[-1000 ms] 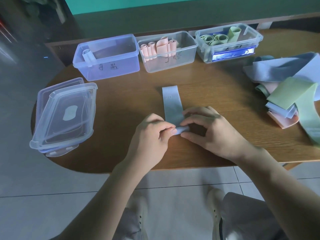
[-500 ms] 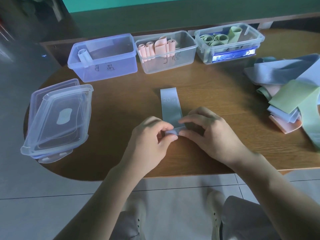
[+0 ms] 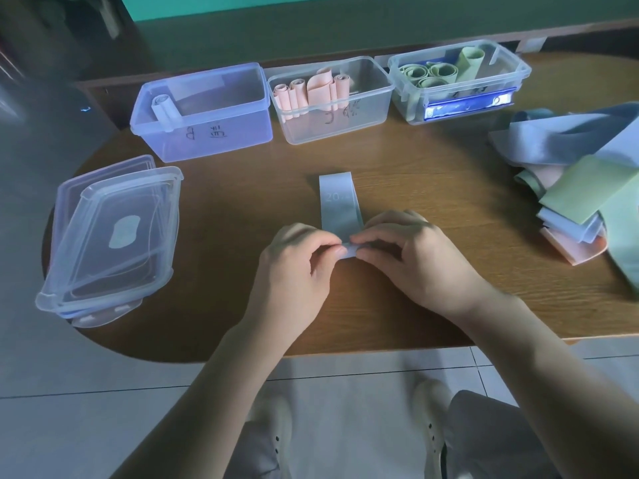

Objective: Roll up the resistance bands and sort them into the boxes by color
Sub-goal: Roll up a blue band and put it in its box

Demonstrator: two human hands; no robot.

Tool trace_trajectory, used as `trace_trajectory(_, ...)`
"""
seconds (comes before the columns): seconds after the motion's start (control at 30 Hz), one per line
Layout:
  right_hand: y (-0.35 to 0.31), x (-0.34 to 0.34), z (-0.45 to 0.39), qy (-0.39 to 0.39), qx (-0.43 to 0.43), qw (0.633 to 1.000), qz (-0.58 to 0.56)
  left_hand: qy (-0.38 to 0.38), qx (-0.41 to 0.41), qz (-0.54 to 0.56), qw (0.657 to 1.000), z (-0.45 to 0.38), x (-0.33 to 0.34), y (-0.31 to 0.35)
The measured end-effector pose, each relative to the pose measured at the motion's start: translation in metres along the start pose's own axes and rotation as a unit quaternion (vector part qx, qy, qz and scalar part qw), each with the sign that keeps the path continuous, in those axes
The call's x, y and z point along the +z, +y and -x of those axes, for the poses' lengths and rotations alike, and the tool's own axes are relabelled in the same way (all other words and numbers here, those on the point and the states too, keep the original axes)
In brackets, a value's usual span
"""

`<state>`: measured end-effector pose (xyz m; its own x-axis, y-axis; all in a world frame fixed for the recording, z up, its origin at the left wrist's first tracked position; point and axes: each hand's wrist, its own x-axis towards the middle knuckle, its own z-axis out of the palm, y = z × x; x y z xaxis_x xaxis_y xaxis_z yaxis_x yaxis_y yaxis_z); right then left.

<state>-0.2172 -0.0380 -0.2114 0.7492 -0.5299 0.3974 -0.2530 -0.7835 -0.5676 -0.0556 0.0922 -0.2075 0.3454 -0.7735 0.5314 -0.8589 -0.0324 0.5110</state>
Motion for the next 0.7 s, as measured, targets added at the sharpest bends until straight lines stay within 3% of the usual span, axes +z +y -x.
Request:
trace_trajectory(0.23,-0.003,0.005,-0.004,0.032,-0.020,0.999,-0.011,-0.033,-0.025,-0.004,0.999,-0.004,0.000,-0.007)
trace_trajectory(0.7,0.000,0.006,-0.015,0.017,0.029,0.999,0.013,0.019,-0.012,0.011,1.000,-0.012,0.006,-0.010)
